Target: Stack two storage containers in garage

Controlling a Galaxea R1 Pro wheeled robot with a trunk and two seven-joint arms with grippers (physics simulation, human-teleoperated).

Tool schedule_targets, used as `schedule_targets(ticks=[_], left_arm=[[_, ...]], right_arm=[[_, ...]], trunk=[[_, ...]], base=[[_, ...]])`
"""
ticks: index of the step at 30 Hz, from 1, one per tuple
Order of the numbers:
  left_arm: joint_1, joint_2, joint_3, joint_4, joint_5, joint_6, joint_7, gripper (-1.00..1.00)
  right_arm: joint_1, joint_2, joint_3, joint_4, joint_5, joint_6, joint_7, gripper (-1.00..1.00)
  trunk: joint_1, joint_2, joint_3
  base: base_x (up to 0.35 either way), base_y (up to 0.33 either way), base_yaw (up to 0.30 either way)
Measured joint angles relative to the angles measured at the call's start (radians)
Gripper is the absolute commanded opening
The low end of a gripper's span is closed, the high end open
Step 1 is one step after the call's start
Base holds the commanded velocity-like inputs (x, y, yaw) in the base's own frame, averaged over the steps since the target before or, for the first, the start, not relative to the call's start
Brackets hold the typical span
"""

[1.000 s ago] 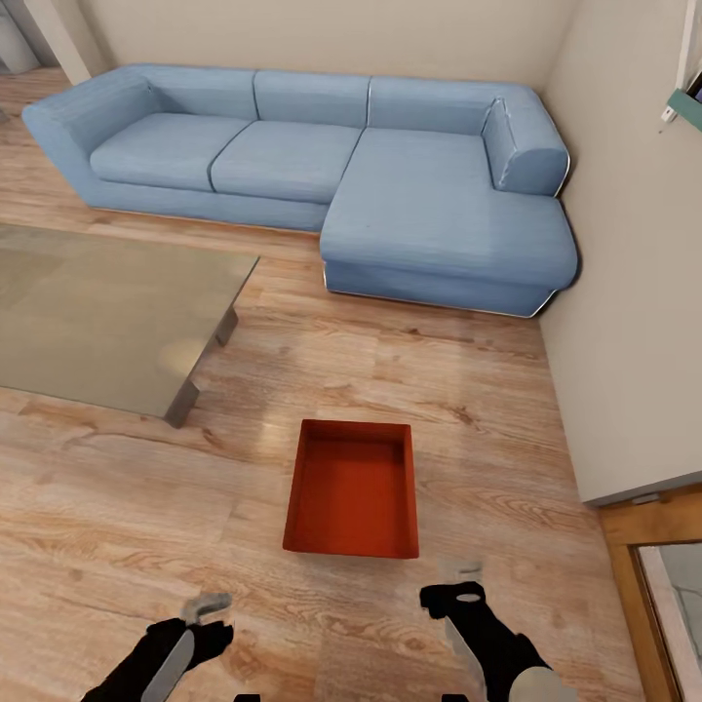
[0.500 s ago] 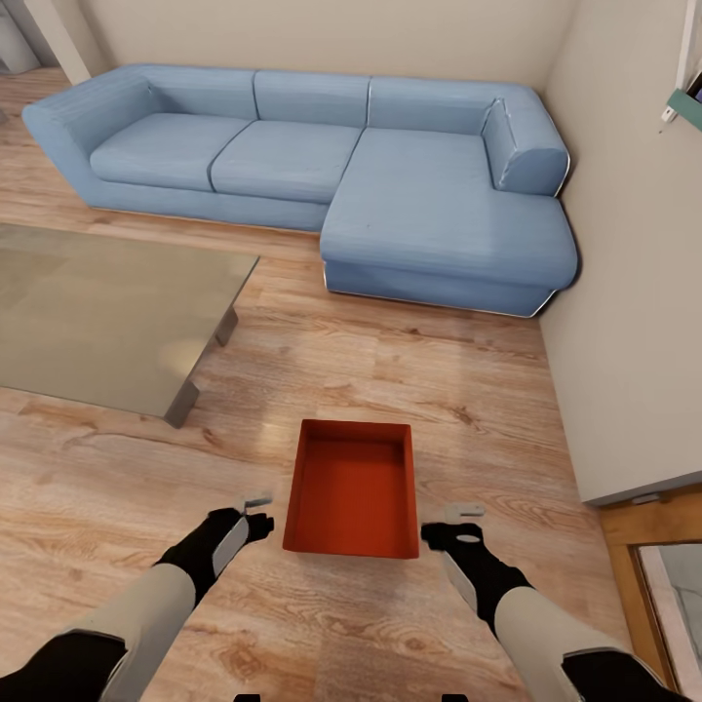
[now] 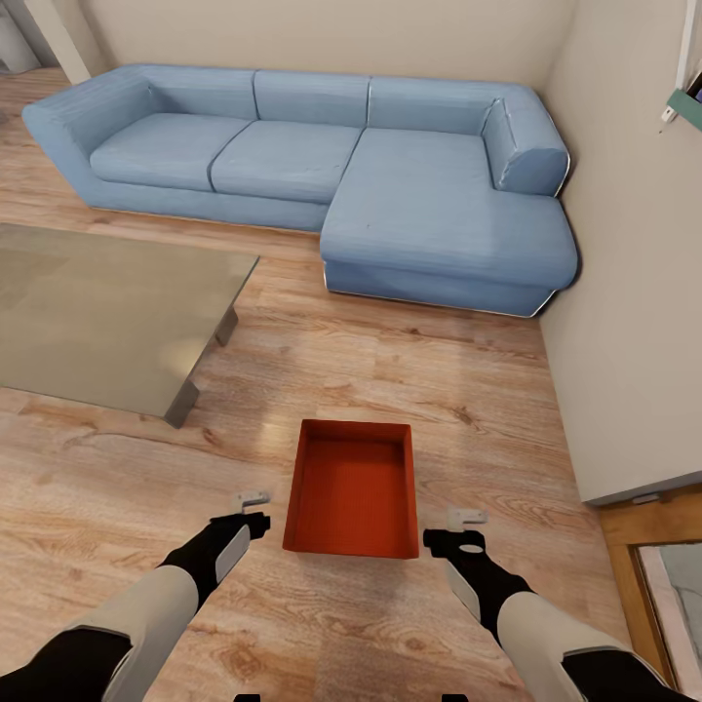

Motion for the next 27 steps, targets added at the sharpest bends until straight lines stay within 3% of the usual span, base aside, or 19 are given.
schedule_targets(ticks=[14,27], left_arm=[[0.000,0.001,-0.001,-0.021,0.001,-0.008,0.003,1.00],[0.000,0.001,-0.001,-0.020,0.001,-0.009,0.004,1.00]], right_arm=[[0.000,0.005,-0.002,0.009,0.000,0.000,-0.012,1.00],[0.000,0.007,-0.002,0.009,0.000,-0.001,-0.013,1.00]], trunk=[[0.000,0.000,0.000],[0.000,0.000,0.000]], base=[[0.000,0.000,-0.005],[0.000,0.000,-0.147]])
